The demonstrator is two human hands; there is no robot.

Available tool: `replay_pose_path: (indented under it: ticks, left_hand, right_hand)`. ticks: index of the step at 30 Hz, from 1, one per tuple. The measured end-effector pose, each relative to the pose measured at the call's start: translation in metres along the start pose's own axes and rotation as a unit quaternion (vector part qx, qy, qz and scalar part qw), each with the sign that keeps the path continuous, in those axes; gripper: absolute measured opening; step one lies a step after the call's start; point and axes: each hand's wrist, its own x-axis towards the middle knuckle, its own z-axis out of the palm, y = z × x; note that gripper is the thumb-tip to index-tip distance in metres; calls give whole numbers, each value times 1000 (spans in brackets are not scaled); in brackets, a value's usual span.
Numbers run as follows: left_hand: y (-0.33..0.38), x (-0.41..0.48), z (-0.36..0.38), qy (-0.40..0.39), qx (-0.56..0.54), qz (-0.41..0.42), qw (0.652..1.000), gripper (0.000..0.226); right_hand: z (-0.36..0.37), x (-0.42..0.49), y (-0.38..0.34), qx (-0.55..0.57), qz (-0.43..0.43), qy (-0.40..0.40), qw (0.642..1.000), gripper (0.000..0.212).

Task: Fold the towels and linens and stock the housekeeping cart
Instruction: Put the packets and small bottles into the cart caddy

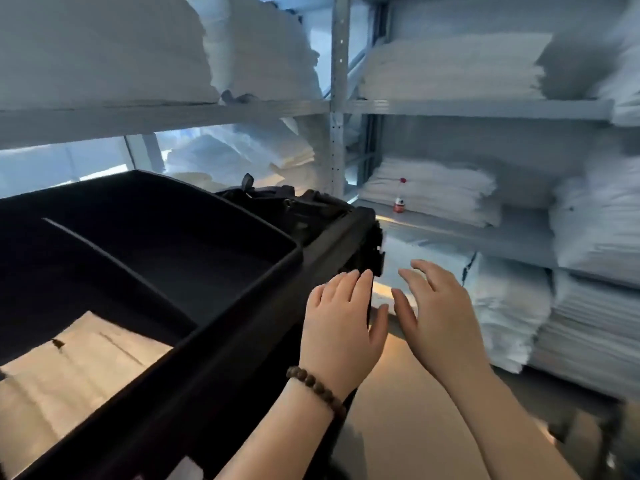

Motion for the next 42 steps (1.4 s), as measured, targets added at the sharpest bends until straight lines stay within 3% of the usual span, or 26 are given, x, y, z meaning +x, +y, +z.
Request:
replay_pose_path:
  ticks: [13, 20, 29, 42]
  left_hand:
    - [82, -100, 98, -198, -61, 149, 967, 55]
    - [133, -175, 118, -282, -87, 220, 930, 57]
    - [203, -281, 94, -308, -150, 308, 888, 58]
    - [311, -423, 33, -347, -220, 468, 782, 59]
  right_hand:
    - [-48, -206, 86, -202, 192, -63, 958, 32]
    - [-90, -304, 90, -221, 315, -70, 920, 32]
    - [-165, -433, 60, -250, 442, -50, 860, 37]
    - [-277, -595, -11, -320, 600, 28, 732, 36]
